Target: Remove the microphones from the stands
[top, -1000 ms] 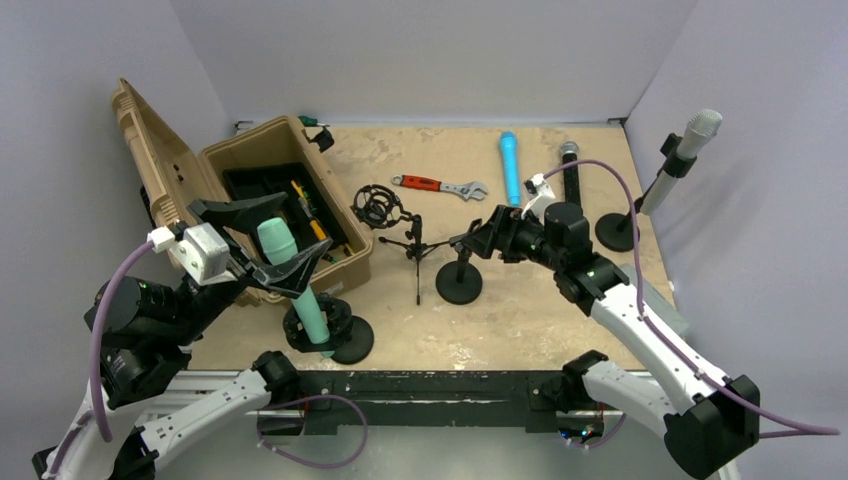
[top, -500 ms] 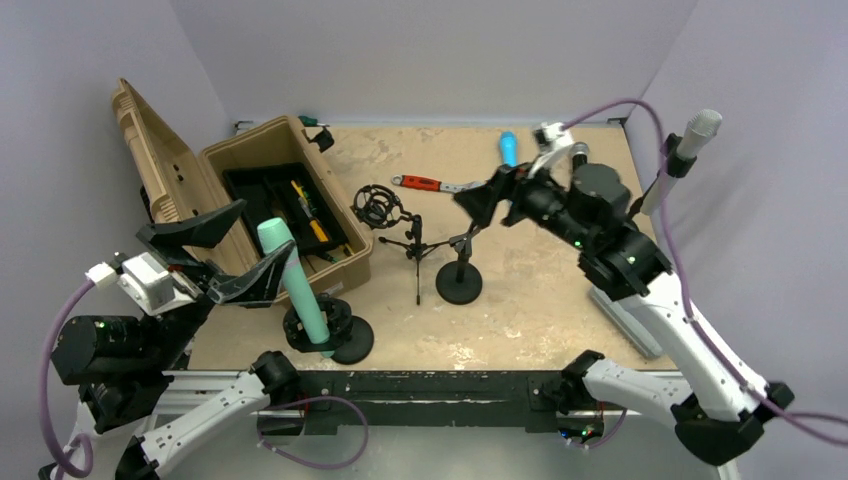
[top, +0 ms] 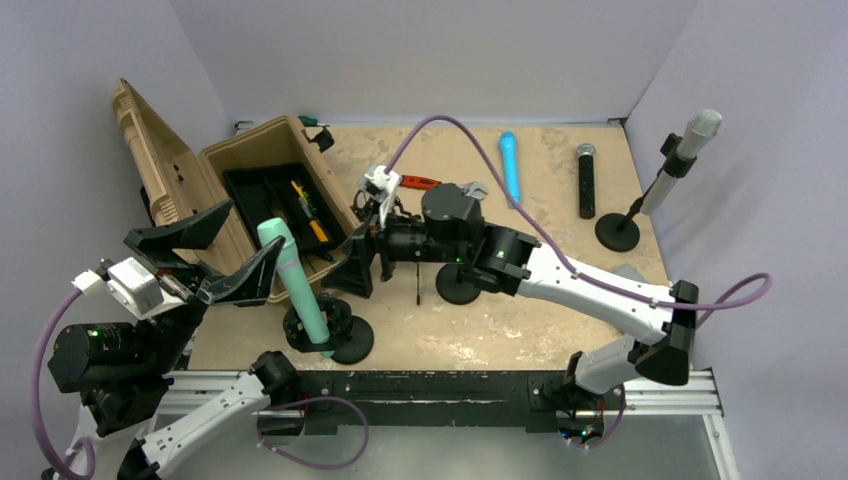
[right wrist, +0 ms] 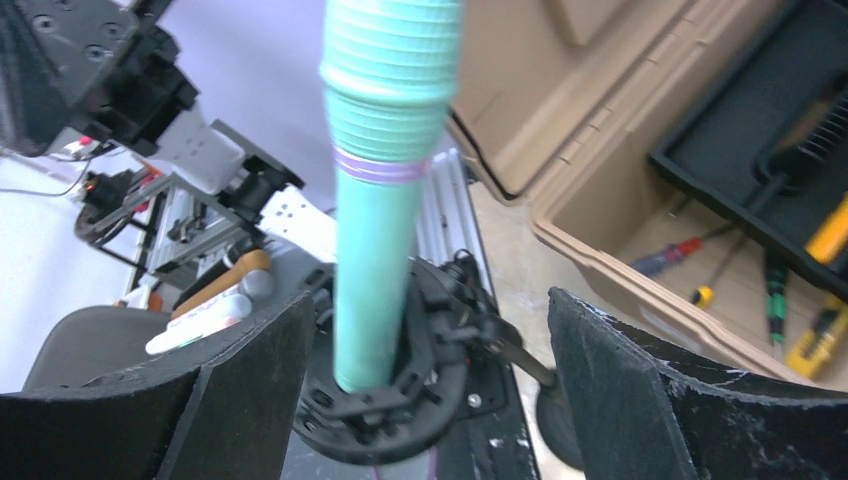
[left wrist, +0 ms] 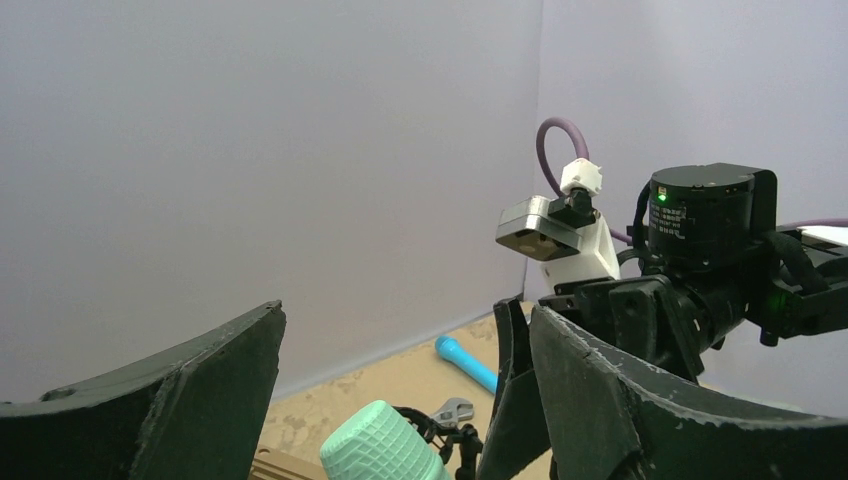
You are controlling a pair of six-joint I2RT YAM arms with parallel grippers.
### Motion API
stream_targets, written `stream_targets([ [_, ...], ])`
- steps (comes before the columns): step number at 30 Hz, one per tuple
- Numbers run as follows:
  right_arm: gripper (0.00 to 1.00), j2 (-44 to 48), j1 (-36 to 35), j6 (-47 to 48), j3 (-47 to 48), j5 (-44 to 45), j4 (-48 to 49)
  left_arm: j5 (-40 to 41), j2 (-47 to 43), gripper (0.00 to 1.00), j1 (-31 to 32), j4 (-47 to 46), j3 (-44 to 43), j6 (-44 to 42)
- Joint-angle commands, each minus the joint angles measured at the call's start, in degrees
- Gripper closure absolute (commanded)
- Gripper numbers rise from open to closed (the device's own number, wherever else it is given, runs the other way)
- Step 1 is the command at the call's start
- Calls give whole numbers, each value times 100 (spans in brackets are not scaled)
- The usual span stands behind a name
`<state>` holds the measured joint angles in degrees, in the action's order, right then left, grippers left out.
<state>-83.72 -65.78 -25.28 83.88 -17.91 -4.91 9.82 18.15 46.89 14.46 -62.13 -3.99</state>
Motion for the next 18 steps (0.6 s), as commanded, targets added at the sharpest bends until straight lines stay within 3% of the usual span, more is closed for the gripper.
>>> stream_targets([
  [1,19,-118,-110,-118,402,-86,760,73,-2,11,-26,-193,12,30],
  [7,36,-490,-170,-460,532,-317,1132,146,0,11,-34,-171,7,32],
  [18,42,-888,-397,-687,615,-522,1402,238,-4,13,-34,-127,-21,12],
])
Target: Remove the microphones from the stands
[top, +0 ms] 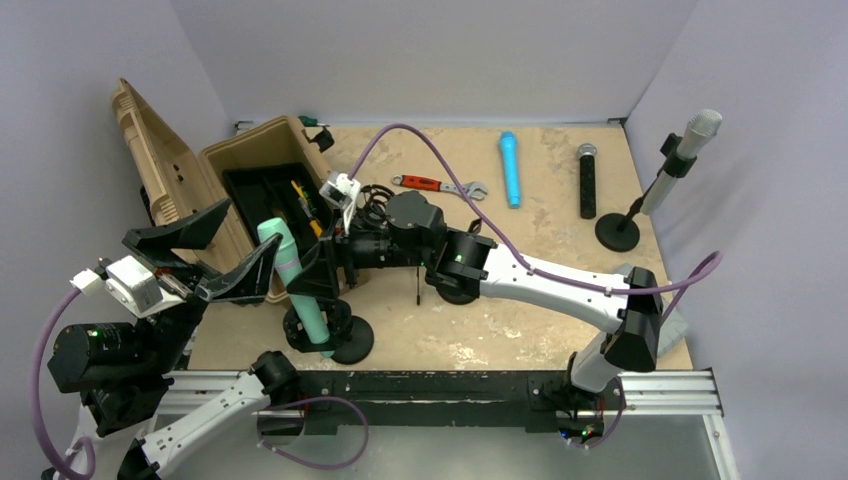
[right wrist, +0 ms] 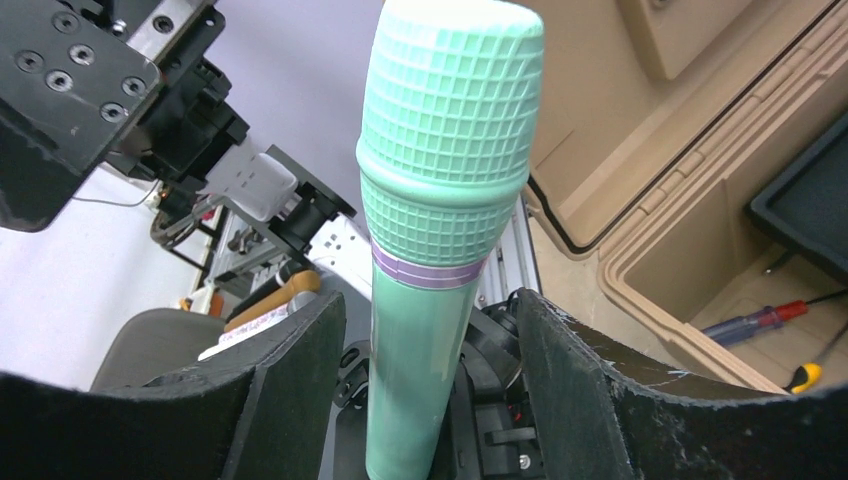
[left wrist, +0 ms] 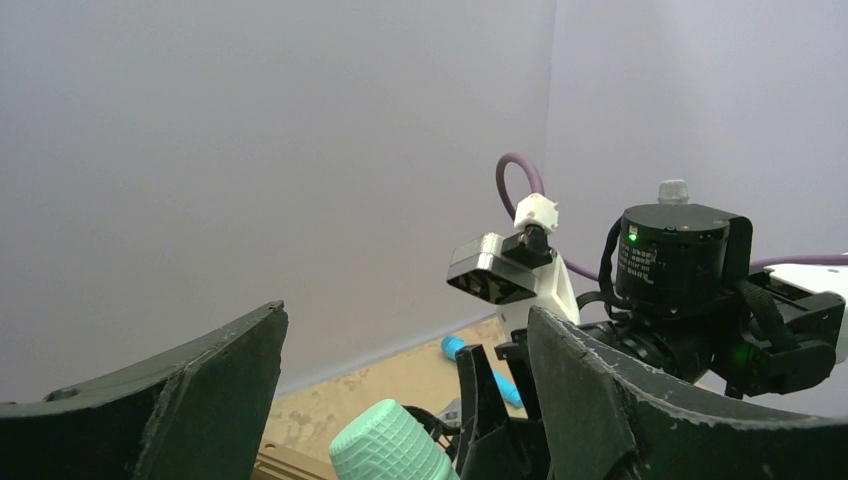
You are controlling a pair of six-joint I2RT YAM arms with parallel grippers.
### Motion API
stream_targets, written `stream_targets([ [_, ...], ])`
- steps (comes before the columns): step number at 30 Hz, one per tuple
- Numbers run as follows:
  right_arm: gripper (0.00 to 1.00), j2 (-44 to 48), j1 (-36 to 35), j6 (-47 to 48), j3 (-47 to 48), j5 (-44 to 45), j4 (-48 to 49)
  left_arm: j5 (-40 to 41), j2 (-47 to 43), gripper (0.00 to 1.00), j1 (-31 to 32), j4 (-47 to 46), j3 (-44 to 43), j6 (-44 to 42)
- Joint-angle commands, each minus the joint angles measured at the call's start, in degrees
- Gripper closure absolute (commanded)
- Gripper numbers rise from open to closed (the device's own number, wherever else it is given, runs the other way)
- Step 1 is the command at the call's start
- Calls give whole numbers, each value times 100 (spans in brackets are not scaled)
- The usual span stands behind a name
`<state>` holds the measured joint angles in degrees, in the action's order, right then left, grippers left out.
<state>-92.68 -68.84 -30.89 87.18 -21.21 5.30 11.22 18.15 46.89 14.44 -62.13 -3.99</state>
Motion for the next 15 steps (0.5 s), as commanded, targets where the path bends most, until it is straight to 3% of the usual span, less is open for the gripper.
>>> stream_targets([
  [1,45,-4,-99,-139,300,-186,384,99,-5,13,-33,-125,-21,10],
  [6,63,75,-101,-193,462,57,254,95,-27,14,-40,-125,-10,12],
  [15,77,302,-79,-292,717,858,291,-221,-352,15,-58,-351,243,30],
])
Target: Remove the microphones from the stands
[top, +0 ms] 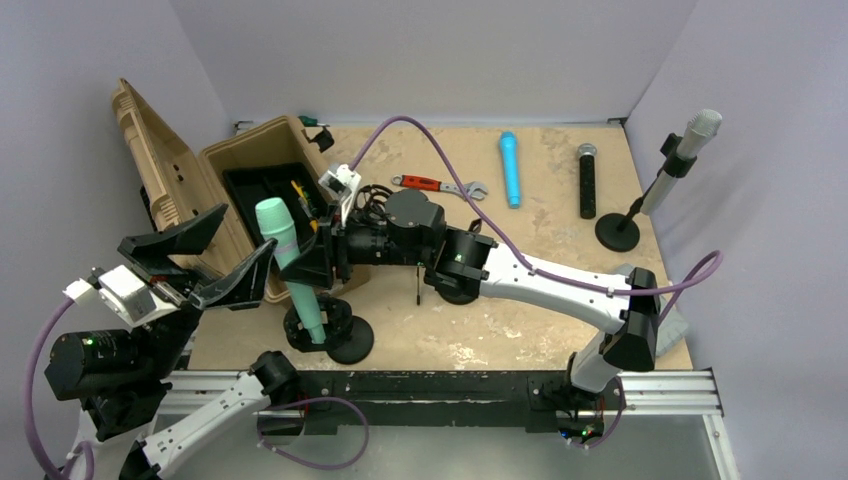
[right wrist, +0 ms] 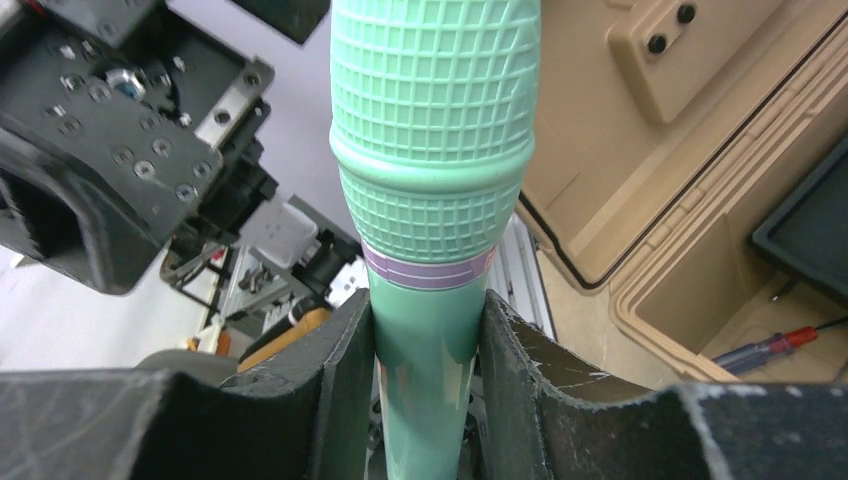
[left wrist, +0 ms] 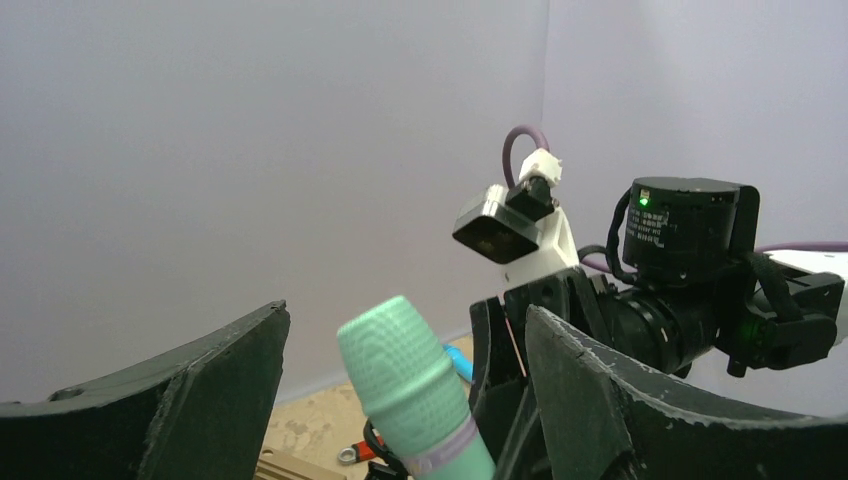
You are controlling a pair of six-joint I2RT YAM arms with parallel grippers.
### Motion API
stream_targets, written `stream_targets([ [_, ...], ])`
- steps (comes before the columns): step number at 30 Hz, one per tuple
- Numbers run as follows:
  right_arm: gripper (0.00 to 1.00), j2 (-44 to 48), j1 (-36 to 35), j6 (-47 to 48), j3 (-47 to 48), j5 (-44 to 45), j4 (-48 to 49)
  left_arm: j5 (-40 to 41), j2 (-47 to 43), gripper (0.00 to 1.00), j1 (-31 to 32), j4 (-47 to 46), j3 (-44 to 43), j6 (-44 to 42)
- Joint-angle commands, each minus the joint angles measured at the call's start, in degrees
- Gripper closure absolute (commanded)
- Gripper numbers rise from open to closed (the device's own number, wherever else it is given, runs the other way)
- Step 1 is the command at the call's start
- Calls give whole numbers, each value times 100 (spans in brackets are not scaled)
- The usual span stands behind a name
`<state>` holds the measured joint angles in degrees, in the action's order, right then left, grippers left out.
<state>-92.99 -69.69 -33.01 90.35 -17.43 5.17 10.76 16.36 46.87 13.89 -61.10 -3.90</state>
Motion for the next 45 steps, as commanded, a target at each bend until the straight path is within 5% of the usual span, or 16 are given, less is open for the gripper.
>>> stream_targets([
  [1,78,343,12,-86,427,545,315,-175,-246,15,-71,-364,201,21],
  [10,86,915,296,392,753,1641,120,-345,-353,15,-301,-588,365,91],
  [25,88,2863,685,2966,-1264,8504,-734,-475,-35,15,-319,-391,206,204],
  [29,89,2915,2026,2168,-1786,7998,-1631,-551,36,15,-314,-376,195,246],
  [34,92,2593,3030,2089,-2457,7482,-1348,-580,102,15,-328,-360,186,262],
  [45,100,-854,4478,2405,-948,6839,-1909,-606,126,15,-336,-360,186,329],
])
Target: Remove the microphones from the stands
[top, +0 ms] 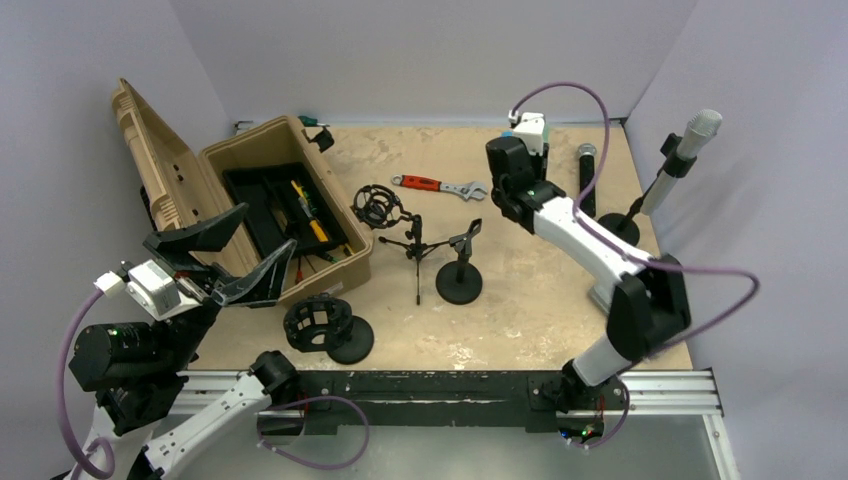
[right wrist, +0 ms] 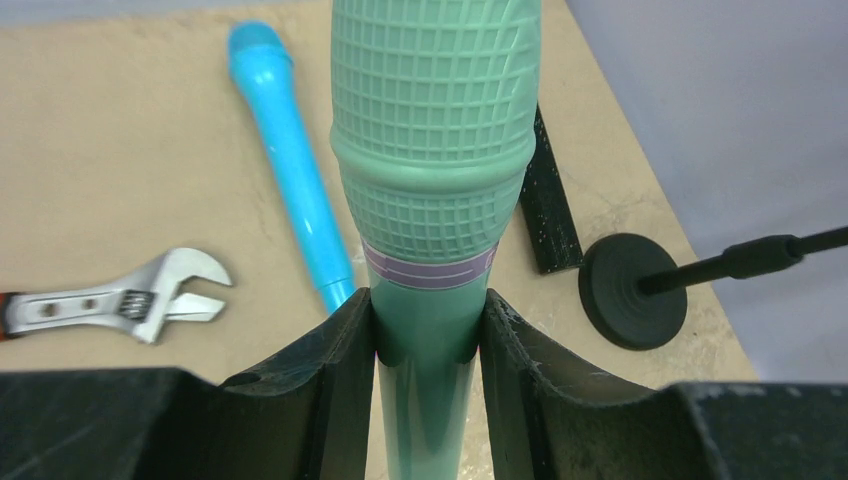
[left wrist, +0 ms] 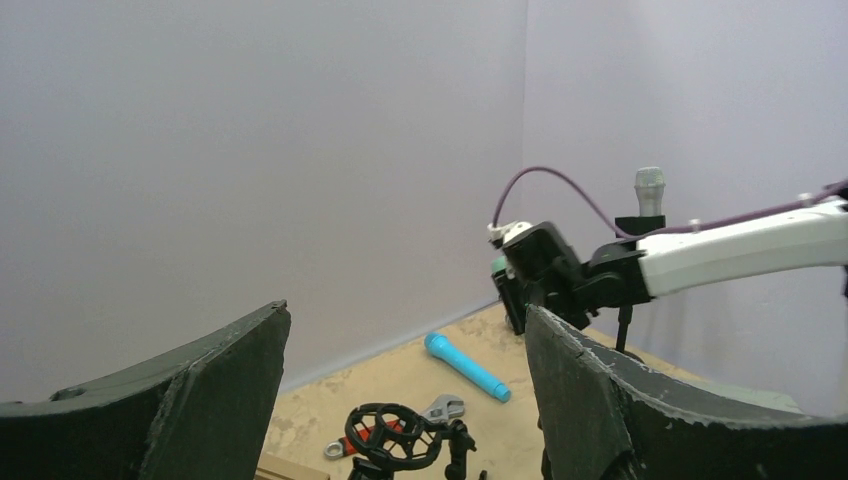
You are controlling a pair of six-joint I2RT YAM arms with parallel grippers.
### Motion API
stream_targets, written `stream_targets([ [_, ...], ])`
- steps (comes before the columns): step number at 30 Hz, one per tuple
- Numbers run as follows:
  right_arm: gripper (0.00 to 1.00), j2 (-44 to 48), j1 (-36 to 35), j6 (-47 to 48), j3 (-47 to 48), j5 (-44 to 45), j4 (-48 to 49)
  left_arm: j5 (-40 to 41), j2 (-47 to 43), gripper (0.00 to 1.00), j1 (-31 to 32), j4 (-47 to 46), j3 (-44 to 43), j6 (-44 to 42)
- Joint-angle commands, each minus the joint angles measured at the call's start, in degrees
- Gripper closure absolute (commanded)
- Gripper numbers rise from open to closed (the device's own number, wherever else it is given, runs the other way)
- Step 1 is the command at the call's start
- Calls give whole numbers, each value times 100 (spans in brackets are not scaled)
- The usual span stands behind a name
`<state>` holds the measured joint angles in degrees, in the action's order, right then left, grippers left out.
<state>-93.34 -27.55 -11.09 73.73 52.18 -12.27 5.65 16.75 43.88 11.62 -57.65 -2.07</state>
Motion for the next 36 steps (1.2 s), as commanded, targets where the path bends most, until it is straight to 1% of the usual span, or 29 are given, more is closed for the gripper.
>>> stream_targets([
  [1,100,-1121,346,297,928,-146,-219,-91,83,15,-37,-140,-152,154],
  [5,100,-2162,701,655,1856,-579,-517,-147,99,15,-61,-160,-141,160],
  [9,100,-2739,954,1021,2627,-762,-555,-236,104,15,-72,-168,-150,362],
  [14,99,-3164,1320,1345,3148,-1294,-506,-249,91,15,-102,-177,-151,423],
  [18,99,-3301,1515,1321,3219,-1967,-245,-297,116,15,-150,-188,-150,498],
  [25,91,-3827,1617,1354,3698,-2274,-202,-254,187,15,-187,-173,-144,523],
  [31,80,-4208,1724,1347,4123,-2606,-359,-210,242,15,-189,-169,-141,514],
  [34,78,-4353,1777,1367,4232,-2716,-432,-213,286,15,-195,-166,-143,522],
  [36,75,-4411,1810,1385,4249,-2797,-442,-213,305,15,-195,-168,-142,531],
])
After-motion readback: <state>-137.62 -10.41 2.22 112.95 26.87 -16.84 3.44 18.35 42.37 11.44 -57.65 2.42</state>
